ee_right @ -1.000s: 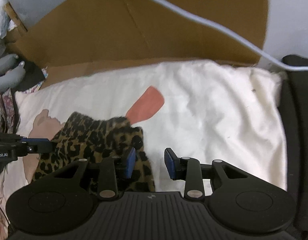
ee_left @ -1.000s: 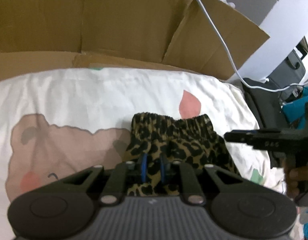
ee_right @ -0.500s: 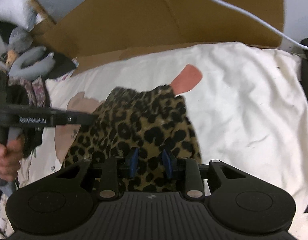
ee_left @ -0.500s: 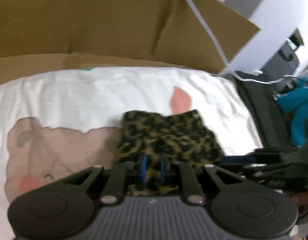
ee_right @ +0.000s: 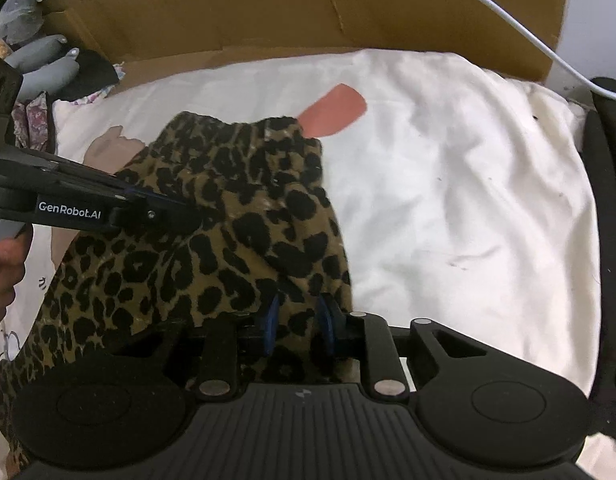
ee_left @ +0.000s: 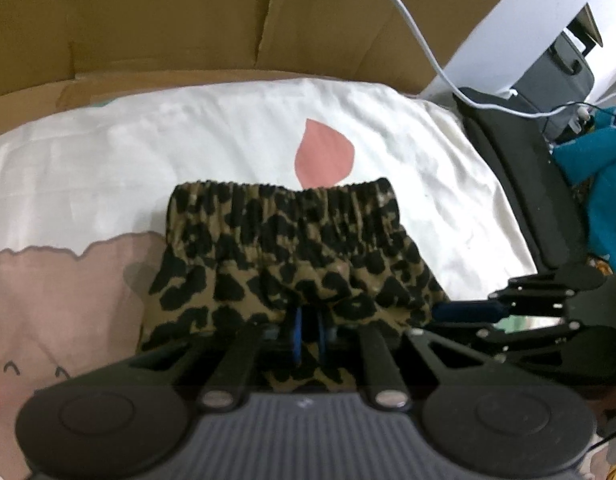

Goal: Fold clothes

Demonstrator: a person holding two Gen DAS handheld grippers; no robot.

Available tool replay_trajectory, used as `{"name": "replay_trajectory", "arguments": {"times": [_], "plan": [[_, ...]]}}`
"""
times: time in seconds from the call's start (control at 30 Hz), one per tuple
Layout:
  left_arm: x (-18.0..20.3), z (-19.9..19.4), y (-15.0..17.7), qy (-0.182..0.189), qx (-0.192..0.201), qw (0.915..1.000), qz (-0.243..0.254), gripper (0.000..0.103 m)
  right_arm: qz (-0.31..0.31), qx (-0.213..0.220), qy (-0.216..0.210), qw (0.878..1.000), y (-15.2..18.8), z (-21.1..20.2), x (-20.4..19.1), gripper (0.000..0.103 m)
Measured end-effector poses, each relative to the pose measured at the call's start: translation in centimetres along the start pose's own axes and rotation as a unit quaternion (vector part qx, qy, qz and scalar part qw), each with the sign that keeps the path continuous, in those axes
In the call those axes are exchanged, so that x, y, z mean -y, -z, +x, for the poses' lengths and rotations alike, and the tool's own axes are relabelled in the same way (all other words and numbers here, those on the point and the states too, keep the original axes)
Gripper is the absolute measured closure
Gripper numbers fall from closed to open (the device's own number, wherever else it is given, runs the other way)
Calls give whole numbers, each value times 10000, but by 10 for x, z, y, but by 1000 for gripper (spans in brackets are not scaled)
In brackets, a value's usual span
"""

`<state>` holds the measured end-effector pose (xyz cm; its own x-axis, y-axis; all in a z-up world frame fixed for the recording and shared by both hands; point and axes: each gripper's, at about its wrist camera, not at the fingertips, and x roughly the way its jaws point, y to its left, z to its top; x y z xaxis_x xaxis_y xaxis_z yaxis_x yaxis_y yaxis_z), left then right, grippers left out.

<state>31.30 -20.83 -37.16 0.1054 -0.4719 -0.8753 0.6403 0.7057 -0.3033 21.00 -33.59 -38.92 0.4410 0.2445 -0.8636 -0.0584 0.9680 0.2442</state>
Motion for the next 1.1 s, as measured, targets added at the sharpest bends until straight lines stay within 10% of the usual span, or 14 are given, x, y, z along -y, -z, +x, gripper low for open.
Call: {"name": "replay_trajectory", "arguments": {"times": [0.43, 0.73, 1.1], "plan": [[5, -21, -6, -73, -92, 9997, 208, 92, 258, 9, 145, 9996, 15, -39, 2, 79], [-23, -94, -10, -340, 66, 9993, 136, 65, 556, 79, 29, 9984, 34, -75, 2, 67], [-77, -175, 60, -992, -10, 9941, -435, 49, 1049, -98, -499, 9932, 90, -117, 13, 58]]}}
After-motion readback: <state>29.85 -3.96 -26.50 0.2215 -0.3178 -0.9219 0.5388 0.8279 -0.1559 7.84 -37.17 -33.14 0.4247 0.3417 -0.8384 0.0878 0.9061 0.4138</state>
